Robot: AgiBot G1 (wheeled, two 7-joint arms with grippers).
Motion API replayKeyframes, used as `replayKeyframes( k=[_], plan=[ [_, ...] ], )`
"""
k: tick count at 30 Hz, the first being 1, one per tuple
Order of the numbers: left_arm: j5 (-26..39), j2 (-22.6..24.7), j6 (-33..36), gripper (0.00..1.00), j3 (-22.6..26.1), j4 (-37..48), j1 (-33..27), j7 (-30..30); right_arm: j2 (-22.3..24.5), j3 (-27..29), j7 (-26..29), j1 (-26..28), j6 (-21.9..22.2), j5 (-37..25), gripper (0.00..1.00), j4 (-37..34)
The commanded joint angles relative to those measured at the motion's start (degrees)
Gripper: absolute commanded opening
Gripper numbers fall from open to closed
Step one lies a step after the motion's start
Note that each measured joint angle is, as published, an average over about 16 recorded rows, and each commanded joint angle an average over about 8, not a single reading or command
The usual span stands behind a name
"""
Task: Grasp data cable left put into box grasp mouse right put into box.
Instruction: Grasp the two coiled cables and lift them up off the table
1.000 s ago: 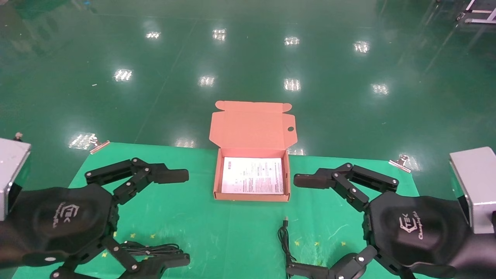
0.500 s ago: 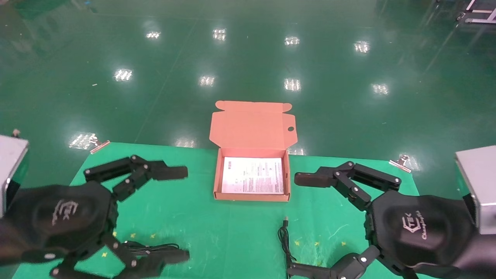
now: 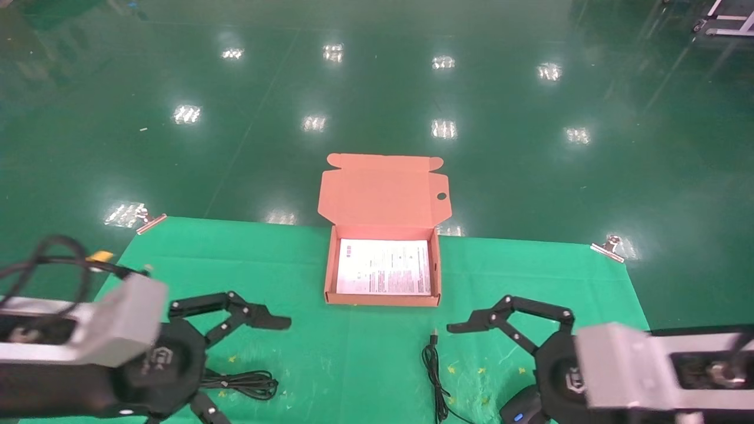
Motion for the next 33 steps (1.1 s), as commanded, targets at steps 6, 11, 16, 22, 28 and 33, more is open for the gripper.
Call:
replayKeyframes(
  k=[6,11,16,22,28,33],
  plan=[
    [12.3,2.6,0.6,1.00,5.8,-0.4,-5.0,-0.5,-2.9,-6.9,-6.6,4.9,-0.2,-12.7,1.00,0.2],
    [19.6,4.8,-0.4,1.00,9.3,-0.3,-6.1,-1.3,-5.6,-11.1,-11.0,6.0,1.6,-21.2,1.00,0.3],
    [27.5,6.7,-2.2,1.00,12.6,-0.2,-6.3,-1.9,-8.0,-13.9,-15.4,5.6,4.3,-27.8,1.00,0.2],
    [37.9,9.3,-4.0,1.00,16.5,0.2,-6.3,-3.2,-10.3,-16.0,-20.0,3.4,10.3,-35.3,1.00,0.1],
    [44.3,11.3,-7.0,1.00,18.7,2.6,-5.1,-5.0,-12.5,-17.1,-22.9,-0.1,19.6,-43.0,1.00,0.2],
    [47.3,13.0,-9.7,1.00,19.4,6.9,-4.8,-4.6,-14.6,-17.6,-23.6,-2.9,25.6,-46.7,1.00,-0.1]
  ],
)
